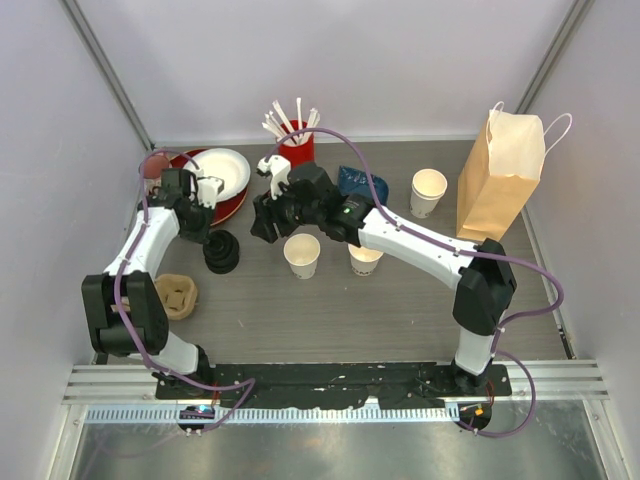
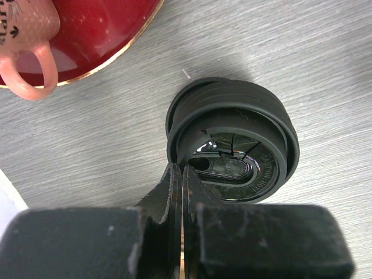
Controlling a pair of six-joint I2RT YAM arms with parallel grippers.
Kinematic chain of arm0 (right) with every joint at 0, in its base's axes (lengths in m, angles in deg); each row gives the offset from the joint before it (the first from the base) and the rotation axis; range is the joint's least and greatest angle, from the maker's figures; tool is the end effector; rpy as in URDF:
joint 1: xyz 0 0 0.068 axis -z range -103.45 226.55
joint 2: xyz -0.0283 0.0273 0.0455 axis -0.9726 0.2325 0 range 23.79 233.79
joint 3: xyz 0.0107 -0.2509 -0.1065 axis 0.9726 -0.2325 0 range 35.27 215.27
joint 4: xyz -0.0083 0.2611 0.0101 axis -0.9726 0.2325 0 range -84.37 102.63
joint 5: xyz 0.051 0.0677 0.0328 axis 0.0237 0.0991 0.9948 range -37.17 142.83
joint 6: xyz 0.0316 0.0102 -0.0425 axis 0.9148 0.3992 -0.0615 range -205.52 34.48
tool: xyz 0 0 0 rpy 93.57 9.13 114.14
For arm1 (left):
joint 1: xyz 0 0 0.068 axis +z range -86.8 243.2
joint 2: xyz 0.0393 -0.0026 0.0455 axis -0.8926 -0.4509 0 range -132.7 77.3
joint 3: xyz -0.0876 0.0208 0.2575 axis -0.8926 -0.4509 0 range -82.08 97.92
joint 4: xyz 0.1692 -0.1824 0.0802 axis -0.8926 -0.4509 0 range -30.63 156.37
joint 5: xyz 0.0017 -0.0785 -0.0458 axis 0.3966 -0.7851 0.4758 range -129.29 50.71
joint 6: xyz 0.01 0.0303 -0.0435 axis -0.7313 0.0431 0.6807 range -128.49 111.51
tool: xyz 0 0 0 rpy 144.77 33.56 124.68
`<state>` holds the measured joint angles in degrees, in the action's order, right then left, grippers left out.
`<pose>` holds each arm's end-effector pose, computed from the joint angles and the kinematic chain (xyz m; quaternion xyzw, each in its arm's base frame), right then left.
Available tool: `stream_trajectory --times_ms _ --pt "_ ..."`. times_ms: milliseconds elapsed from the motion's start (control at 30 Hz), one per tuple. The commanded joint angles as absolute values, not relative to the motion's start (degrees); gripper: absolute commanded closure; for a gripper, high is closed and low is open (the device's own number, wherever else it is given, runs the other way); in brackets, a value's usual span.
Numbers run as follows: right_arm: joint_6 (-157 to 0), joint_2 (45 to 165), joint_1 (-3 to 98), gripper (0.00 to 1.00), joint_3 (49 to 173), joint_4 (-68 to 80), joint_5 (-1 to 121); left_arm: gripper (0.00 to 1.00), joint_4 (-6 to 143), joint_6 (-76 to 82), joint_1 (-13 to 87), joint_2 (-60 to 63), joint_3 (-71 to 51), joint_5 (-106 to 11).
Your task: Pack the takeout coffee
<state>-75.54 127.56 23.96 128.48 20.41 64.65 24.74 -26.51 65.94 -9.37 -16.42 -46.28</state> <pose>0.2572 0.3484 0.3375 -0.3567 0.7630 0.3506 0.4095 0.3050 0.0103 0.2481 0.1432 0.9593 -0.0157 0.2429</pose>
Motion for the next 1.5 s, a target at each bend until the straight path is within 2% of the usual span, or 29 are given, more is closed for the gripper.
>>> stream_trajectory --times_ms 0,133,267,500,967,1233,1467 --pt "-75.7 124.2 23.8 0.41 129.0 19.0 62.0 1.0 25.0 -24.8 66.2 -9.4 -13.9 -48.9" --pt "-72.8 128.8 25.0 0.42 131.7 18.3 62.7 1.0 25.3 -24.7 66.1 -8.7 -14.1 -48.2" --pt "-64.1 138.1 27.4 0.53 137.9 16.8 70.2 1.0 24.7 -24.0 66.4 -8.8 -14.0 -47.9" --pt "-58.4 147.4 27.6 0.55 143.5 13.8 71.1 1.0 24.2 -21.6 69.3 -9.3 -13.4 -49.6" --pt "-46.5 156.4 27.5 0.56 141.7 1.4 76.3 1.0 24.2 -19.5 69.6 -9.4 -14.2 -51.0" --pt "-44.7 155.8 27.2 0.61 137.4 -1.2 76.0 1.0 24.6 -19.2 69.7 -10.1 -14.3 -50.5" --pt "-42.9 157.5 26.5 0.61 137.0 -3.2 77.9 1.0 24.4 -19.1 69.7 -10.1 -14.4 -50.9"
